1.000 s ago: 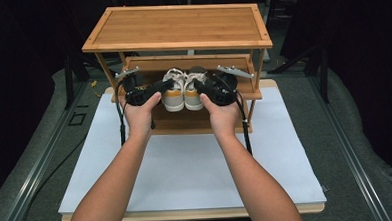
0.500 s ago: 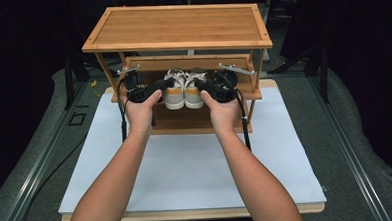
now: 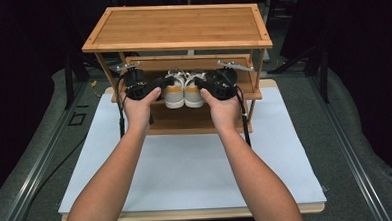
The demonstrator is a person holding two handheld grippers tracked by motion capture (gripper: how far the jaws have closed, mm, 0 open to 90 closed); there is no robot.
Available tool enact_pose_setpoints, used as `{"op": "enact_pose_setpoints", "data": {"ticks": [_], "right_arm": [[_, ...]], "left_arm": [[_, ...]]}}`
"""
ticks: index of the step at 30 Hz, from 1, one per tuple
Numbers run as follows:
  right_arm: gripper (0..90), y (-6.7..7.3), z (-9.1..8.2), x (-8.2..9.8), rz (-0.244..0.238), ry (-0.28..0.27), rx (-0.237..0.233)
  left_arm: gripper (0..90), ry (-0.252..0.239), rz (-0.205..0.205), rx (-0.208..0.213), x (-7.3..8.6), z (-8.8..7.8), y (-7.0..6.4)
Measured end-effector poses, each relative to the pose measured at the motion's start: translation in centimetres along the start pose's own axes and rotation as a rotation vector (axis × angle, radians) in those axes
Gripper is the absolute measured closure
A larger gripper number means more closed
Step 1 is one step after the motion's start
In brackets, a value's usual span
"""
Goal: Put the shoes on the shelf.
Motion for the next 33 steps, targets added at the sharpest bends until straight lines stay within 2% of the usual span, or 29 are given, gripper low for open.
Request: {"op": "enact_pose_setpoints", "data": {"ticks": [3, 6, 7, 12, 13, 14, 18, 22, 25, 26, 29, 32, 33], "right_arm": [[50.2, 0.0, -0.1, 0.0, -0.004, 0.010, 0.011], [49.5, 0.1, -0.1, -0.1, -0.010, -0.006, 0.007], [49.3, 0.2, -0.2, 0.0, -0.014, 0.007, 0.004], [49.4, 0.3, -0.5, -0.3, -0.027, -0.017, 0.017], [49.7, 0.6, -0.9, -0.5, -0.046, -0.014, 0.013], [49.8, 0.7, -0.9, -0.7, -0.046, -0.037, 0.007], [50.3, 1.0, -1.4, -0.8, -0.053, -0.034, 0.007], [52.0, 1.2, -2.1, -0.8, -0.067, -0.036, 0.009], [53.9, 1.4, -3.0, -0.9, -0.086, -0.062, 0.010], [57.6, 1.5, -3.7, -0.9, -0.100, -0.071, 0.011], [61.7, 1.5, -4.4, -0.7, -0.126, -0.068, 0.020], [68.8, 1.0, -5.0, -0.1, -0.147, -0.052, 0.038], [68.8, 1.0, -5.0, -0.1, -0.147, -0.052, 0.038]], "left_arm": [[44.9, -0.005, 0.003, 0.007, -0.1, -0.1, 0.0], [44.9, -0.013, -0.001, 0.012, -0.2, -0.3, -0.1], [44.9, -0.015, 0.006, 0.013, -0.3, -0.4, -0.1], [45.1, -0.031, 0.001, 0.028, -0.8, -0.9, -0.6], [45.3, -0.030, 0.014, 0.024, -0.8, -1.1, -0.6], [45.6, -0.032, 0.015, 0.029, -0.9, -1.2, -0.8], [46.8, -0.033, 0.036, 0.032, -1.0, -1.8, -1.3], [49.3, -0.029, 0.065, 0.013, -0.8, -2.7, -1.5], [49.2, -0.045, 0.077, 0.002, -0.8, -3.8, -1.3], [50.0, -0.048, 0.078, 0.008, -0.8, -4.1, -1.2], [52.2, -0.039, 0.077, 0.012, -0.5, -4.9, -1.0], [63.5, -0.019, 0.081, 0.029, 0.1, -5.3, -0.8], [63.5, -0.011, 0.085, 0.027, 0.3, -5.3, -0.7]]}}
Point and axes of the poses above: each handheld gripper's, and its own axes: z roughly forward along the jaws, x roughly out of its underside, y roughly to its left, the point moved 8 cm from there along z, roughly forward along the jaws, and after that the axes turned 1 degree about z, right-handed, at the moved point
